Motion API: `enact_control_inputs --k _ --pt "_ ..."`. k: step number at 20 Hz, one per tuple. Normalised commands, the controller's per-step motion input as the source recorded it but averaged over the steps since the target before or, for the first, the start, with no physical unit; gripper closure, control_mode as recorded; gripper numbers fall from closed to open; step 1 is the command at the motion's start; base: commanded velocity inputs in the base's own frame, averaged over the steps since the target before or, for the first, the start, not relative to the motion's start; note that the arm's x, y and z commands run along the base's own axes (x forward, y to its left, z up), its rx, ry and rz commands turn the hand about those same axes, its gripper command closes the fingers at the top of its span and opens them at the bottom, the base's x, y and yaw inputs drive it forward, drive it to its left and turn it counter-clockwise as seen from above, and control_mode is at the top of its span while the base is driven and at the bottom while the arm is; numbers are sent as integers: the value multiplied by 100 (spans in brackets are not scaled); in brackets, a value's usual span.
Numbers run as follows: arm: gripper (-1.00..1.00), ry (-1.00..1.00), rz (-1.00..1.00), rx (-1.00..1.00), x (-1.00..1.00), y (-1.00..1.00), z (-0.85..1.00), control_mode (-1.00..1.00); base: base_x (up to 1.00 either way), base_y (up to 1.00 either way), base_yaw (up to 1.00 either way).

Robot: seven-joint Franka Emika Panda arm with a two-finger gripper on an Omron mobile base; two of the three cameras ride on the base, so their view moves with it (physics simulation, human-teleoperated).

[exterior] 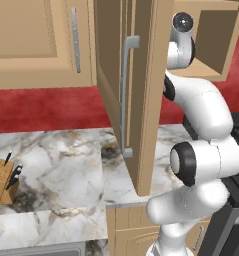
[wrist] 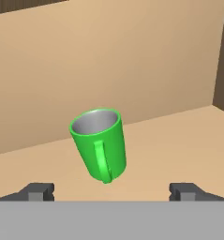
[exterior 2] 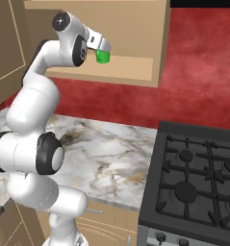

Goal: Move the mug from next to the sink to the open cabinet. Then, move the bowl with the lime to the fridge to clear the area for faucet cleaning.

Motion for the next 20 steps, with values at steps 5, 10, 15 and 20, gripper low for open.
enact_control_inputs --k 5,10,15,20 --pt "-100 -27 0 0 -100 -19 -11 -100 0 0 0" --pt "-100 -22 0 0 -100 -41 -33 -100 0 0 0" --pt "-100 -1 0 -4 -100 -64 -94 -100 0 0 0" --pt "-100 -3 -6 -1 -100 -88 -100 -100 0 0 0"
